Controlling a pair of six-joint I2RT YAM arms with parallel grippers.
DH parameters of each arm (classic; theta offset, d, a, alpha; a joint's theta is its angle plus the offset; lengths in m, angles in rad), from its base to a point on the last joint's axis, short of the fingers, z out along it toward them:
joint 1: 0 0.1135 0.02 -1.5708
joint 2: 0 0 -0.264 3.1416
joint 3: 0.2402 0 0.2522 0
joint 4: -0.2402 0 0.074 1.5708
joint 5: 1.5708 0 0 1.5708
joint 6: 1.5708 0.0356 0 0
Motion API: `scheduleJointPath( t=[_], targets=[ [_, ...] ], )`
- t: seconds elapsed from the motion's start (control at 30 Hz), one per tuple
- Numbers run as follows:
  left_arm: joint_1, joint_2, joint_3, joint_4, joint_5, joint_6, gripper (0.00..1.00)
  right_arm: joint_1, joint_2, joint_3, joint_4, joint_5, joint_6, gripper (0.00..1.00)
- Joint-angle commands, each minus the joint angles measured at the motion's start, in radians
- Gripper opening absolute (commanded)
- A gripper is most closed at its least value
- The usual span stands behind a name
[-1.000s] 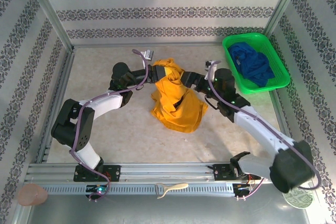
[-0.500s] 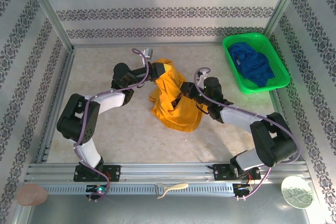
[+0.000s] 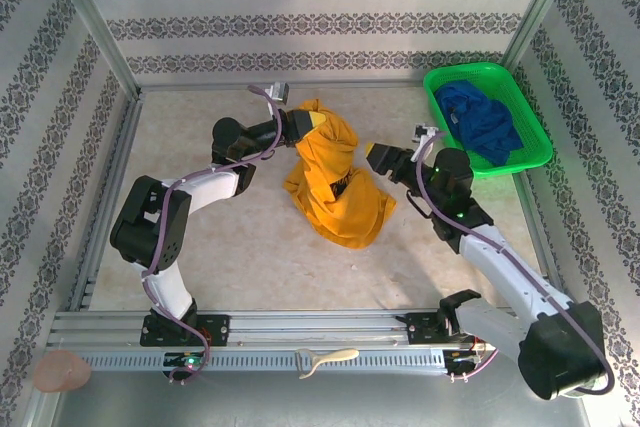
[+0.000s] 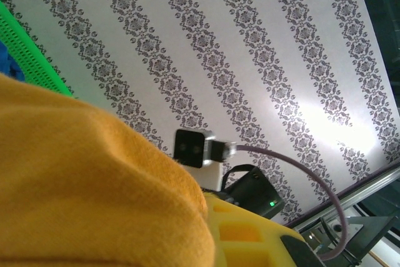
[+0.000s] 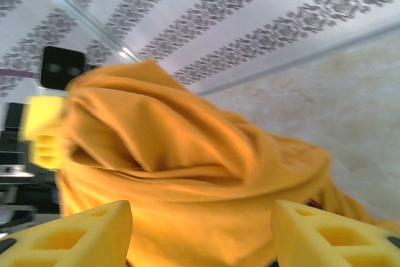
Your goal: Fold the inside-out t-shirt
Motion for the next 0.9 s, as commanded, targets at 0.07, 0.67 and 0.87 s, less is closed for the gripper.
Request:
scheduleJointPath(
  t=[0.07, 0.67, 0.87],
  targets=[
    [0.018, -0.021, 0.023, 0.095, -0.013, -0.01, 0.0, 0.076, 0.061, 0.131, -0.024, -0.074, -0.077, 0.5],
    [0.016, -0.007, 0.019, 0.095, -0.019, -0.012, 0.0, 0.175, 0.33, 0.307, 0.066, -0.088, -0.048, 0.49],
    [0.016, -0.005, 0.016, 0.105, -0.009, -0.019, 0.0, 0.149, 0.37, 0.349, 0.081, -0.077, -0.011, 0.16]
  ],
)
